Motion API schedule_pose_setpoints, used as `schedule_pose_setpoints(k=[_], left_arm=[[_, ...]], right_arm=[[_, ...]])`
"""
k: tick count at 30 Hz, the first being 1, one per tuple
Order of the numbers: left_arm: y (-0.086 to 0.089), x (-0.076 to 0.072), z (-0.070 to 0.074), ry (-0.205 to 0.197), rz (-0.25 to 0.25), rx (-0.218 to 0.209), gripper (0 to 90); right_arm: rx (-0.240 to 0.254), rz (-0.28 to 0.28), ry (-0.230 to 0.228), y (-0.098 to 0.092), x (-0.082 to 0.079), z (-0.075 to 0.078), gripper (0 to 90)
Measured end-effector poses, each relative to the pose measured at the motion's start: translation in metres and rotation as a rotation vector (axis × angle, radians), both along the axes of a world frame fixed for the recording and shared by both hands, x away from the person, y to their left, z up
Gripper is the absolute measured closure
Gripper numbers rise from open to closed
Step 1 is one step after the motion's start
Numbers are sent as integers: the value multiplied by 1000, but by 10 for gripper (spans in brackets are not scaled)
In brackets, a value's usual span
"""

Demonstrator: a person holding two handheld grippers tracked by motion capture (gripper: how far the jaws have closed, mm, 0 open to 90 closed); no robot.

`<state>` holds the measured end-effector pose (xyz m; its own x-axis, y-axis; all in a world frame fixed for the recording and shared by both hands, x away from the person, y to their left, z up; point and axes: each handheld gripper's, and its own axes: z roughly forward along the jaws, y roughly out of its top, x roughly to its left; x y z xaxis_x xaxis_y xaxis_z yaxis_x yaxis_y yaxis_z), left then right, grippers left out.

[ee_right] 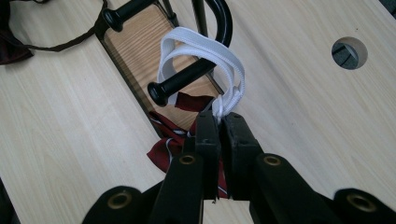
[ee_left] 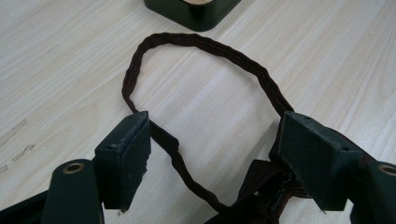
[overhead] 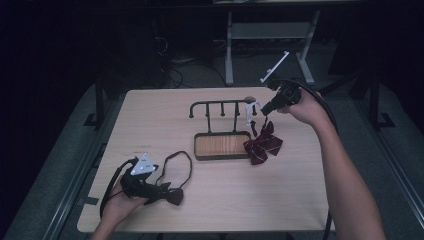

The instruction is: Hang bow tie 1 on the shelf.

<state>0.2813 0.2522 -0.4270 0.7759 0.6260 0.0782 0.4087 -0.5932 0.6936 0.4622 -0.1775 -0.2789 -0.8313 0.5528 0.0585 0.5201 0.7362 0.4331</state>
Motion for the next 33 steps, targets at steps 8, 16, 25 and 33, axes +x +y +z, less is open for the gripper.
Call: schedule_pose_setpoints(k=[8,16,25,33], left_arm=[[1,0,0,6,2,-2,254],[1,0,-1,8,2,0,254],[0,1,-1,12,0,10,254],[-1,0,-2,13,-2,15,254]], right_arm=[[10,1,5,-2,0,-5,850],[24,-1,-3,-5,-2,-9,821],[50,9,8,-13,-11,-13,795],[77,22,21,-23,-20,-20,736]])
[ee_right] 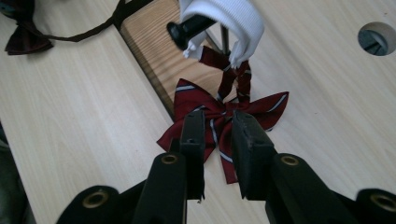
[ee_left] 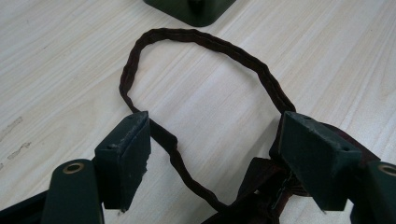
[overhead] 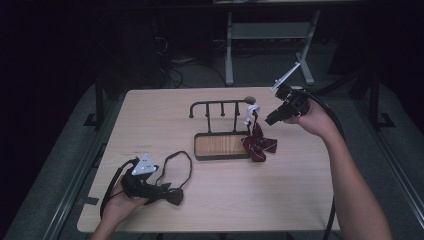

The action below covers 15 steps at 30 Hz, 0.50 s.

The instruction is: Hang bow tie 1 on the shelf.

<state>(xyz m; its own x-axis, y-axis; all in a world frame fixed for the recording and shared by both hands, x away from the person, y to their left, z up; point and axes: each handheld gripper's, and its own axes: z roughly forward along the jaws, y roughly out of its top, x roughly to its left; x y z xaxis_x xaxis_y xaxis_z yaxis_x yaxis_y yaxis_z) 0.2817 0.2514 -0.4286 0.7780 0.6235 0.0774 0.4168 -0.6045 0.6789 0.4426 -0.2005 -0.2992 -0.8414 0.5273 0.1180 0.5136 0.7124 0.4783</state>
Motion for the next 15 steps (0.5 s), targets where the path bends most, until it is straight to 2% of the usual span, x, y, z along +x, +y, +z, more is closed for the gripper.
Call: schedule_pose_setpoints(k=[15], left_arm=[[-1,0,-2,5,1,0,253]], right_arm=[[36,11,6,-11,-18,-15,632]])
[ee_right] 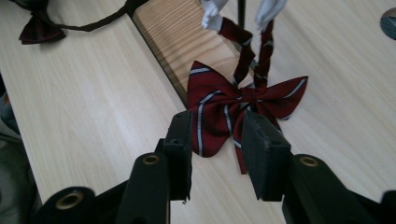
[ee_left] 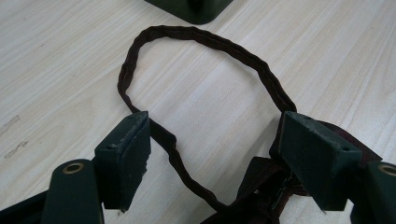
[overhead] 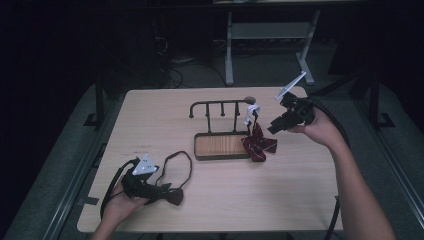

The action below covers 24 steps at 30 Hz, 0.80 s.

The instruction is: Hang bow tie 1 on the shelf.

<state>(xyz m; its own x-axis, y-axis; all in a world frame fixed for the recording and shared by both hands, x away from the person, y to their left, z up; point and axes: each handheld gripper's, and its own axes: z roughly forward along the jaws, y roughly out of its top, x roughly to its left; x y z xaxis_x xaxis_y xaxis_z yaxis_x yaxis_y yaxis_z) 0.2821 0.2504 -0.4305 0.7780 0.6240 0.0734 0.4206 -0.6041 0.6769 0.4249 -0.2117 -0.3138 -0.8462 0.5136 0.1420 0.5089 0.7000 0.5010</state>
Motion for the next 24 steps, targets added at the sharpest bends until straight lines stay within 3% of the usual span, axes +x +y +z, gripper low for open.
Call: schedule_pose_setpoints(k=[24], left_arm=[[1,3,-2,15,-5,3,252]], right_arm=[[15,-6,36,-11,-18,-28,536]])
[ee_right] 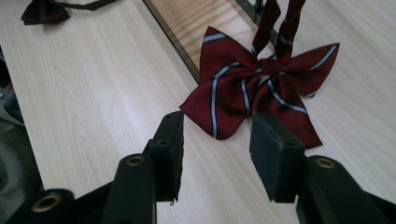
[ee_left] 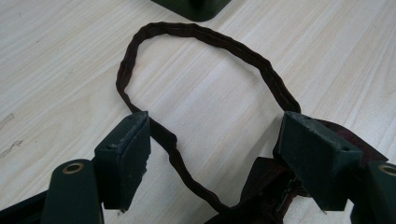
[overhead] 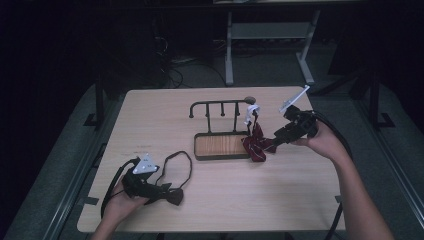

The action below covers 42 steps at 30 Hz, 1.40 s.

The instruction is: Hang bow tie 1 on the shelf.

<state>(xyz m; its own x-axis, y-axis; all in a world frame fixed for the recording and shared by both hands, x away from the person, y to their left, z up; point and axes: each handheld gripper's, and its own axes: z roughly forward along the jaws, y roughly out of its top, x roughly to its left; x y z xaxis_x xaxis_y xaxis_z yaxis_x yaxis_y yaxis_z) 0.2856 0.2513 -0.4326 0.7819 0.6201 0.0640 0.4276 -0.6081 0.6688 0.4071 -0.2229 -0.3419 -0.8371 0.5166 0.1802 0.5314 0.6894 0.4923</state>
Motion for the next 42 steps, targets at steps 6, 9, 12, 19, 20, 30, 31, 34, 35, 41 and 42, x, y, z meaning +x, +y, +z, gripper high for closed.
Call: schedule_pose_setpoints(k=[6,9,12,19,20,30,31,34,35,41,42], left_arm=[[0,-1,1,-4,1,1,253],[1,-1,1,-3,3,2,253],[1,-2,0,-2,6,1,252],[0,-1,0,-5,3,3,253],[-1,-1,1,-3,0,8,252],[-4,0,2,-7,0,14,251],[-4,0,2,-6,-1,17,251],[-6,0,3,-10,-6,24,251],[-6,-1,4,-8,-5,24,251],[-7,0,4,-6,-8,26,252],[-8,0,5,-5,-9,26,252]], right_arm=[[-6,-2,13,-3,-7,-11,522],[-7,-8,18,-4,-11,-16,516],[-4,-3,20,-7,-15,-21,512],[1,-3,24,-11,-24,-31,502],[9,-3,22,-13,-28,-35,497],[33,-13,21,-22,-45,-51,485],[32,-12,17,-23,-46,-52,483],[41,-20,14,-25,-50,-55,479],[40,-16,11,-26,-51,-55,477],[41,-16,12,-25,-55,-59,472],[43,-19,12,-25,-56,-60,470]])
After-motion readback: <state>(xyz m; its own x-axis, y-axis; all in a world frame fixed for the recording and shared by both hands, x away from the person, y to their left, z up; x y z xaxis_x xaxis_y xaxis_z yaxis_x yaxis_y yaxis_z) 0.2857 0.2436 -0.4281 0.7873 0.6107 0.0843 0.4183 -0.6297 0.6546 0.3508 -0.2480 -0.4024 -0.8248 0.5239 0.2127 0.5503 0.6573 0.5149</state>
